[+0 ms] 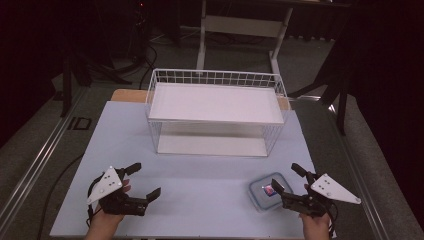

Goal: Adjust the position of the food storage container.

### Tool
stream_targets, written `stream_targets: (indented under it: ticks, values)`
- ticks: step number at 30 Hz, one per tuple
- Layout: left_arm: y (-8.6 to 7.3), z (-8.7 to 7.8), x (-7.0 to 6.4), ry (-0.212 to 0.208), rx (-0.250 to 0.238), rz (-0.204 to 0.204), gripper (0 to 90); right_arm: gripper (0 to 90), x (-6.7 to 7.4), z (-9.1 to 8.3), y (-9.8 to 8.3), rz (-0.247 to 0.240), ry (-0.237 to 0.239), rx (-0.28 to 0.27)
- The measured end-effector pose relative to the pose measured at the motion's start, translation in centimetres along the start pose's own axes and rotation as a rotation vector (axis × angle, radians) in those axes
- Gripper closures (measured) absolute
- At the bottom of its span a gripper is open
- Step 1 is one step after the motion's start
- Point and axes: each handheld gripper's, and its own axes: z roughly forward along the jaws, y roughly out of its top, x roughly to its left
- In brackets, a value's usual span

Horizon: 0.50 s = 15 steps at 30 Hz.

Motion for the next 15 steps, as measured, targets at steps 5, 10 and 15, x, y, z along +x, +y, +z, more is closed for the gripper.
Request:
stream_targets:
  ticks: [5, 10, 15]
  values:
    - [0.0, 0.1, 0.0, 0.002, 0.000, 0.004, 0.6, 12.8, -0.2, -0.2, 1.0, 0.008, -0.004, -0.027]
    - [0.0, 0.3, 0.0, -0.002, 0.001, 0.006, 0.6, 13.4, -0.7, -0.5, 1.2, 0.033, -0.010, -0.019]
    - [0.1, 0.2, -0.2, -0.004, -0.007, 0.013, 0.5, 17.3, -1.5, -0.1, 1.3, 0.040, 0.008, 0.045]
